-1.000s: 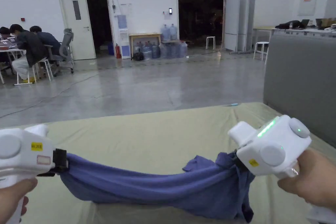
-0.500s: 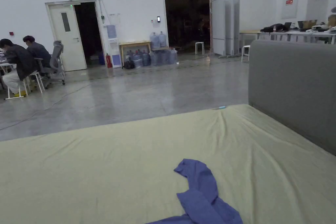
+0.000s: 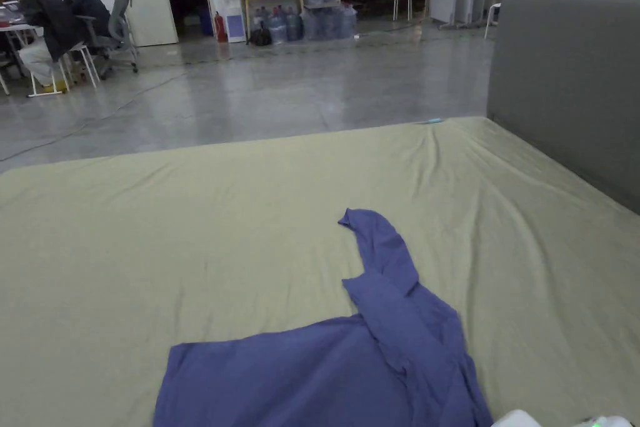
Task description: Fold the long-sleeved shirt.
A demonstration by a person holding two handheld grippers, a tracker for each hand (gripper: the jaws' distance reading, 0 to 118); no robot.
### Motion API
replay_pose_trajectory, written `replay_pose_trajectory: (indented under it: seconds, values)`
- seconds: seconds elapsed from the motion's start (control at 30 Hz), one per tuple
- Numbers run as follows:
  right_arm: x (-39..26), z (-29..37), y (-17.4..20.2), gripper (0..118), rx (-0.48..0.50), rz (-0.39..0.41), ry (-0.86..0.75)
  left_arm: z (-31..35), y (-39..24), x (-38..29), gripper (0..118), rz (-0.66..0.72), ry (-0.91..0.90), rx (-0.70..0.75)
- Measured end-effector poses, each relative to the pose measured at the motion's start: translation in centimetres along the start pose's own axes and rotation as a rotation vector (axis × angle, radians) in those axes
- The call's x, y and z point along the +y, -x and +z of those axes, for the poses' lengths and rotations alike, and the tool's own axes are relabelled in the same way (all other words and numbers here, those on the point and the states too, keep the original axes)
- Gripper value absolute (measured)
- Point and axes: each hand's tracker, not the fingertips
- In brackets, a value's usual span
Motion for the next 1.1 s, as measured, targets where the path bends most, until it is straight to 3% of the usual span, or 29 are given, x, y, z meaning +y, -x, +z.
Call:
replay_pose_trajectory:
  seconds: [0.23, 0.47, 0.53, 0.57, 0.6, 0.63, 0.67, 0.77, 0.87, 0.9, 0.93, 0.97, 1.0, 1.03, 1.07, 1.1]
  values:
    - [-1.7, -2.9, 0.0, 0, -0.008, -0.050, 0.101, -3.6, 0.2, -2.9, 0, -0.038, 0.098, 0.031]
    - [-1.8, -4.0, -0.1, 0, -0.003, -0.103, 0.103, -4.1, 0.0, -3.1, 0, -0.070, 0.092, 0.051]
    - [-1.4, -3.9, -0.4, 8, 0.007, -0.124, 0.110, -3.6, -0.1, -2.4, 1, -0.062, 0.104, 0.047]
    - [-1.0, -3.5, -0.8, 16, 0.017, -0.142, 0.126, -3.0, -0.1, -1.9, 19, -0.053, 0.111, 0.047]
    - [-0.5, -2.8, -1.2, 49, 0.027, -0.171, 0.138, -2.0, -0.3, -1.5, 73, -0.047, 0.100, 0.045]
    - [0.1, -1.3, -1.6, 79, 0.055, -0.226, 0.126, -0.5, -0.6, -0.9, 109, -0.026, 0.041, 0.089]
    - [0.4, 0.7, -1.8, 96, 0.063, -0.230, 0.055, 1.2, -1.0, -0.4, 117, -0.032, -0.022, 0.103]
    - [1.6, 6.4, -1.9, 98, 0.002, -0.224, -0.151, 6.4, -2.7, 0.9, 115, -0.051, -0.233, 0.040]
    - [1.6, 9.0, -1.5, 98, 0.054, -0.282, -0.237, 7.5, -4.5, 0.9, 115, -0.096, -0.245, 0.024]
    - [1.5, 9.0, -1.2, 95, 0.072, -0.310, -0.241, 7.3, -5.1, 0.8, 92, -0.097, -0.235, 0.025]
    - [1.3, 8.8, -0.9, 95, 0.090, -0.338, -0.232, 7.0, -5.7, 0.4, 92, -0.107, -0.206, 0.025]
    - [0.9, 8.0, -0.6, 91, 0.112, -0.350, -0.218, 6.4, -6.3, 0.0, 78, -0.102, -0.160, 0.014]
    - [0.7, 7.5, -0.1, 77, 0.109, -0.342, -0.209, 5.9, -6.8, -0.3, 39, -0.084, -0.136, 0.008]
    - [0.5, 6.8, 0.6, 30, 0.100, -0.333, -0.198, 5.0, -7.3, -0.6, 0, -0.076, -0.118, 0.006]
    - [0.1, 5.5, 1.3, 0, 0.069, -0.333, -0.165, 4.7, -7.5, -1.0, 0, -0.062, -0.133, 0.025]
    - [-0.2, 4.8, 2.1, 0, 0.077, -0.327, -0.146, 4.4, -7.8, -0.9, 0, -0.076, -0.120, 0.003]
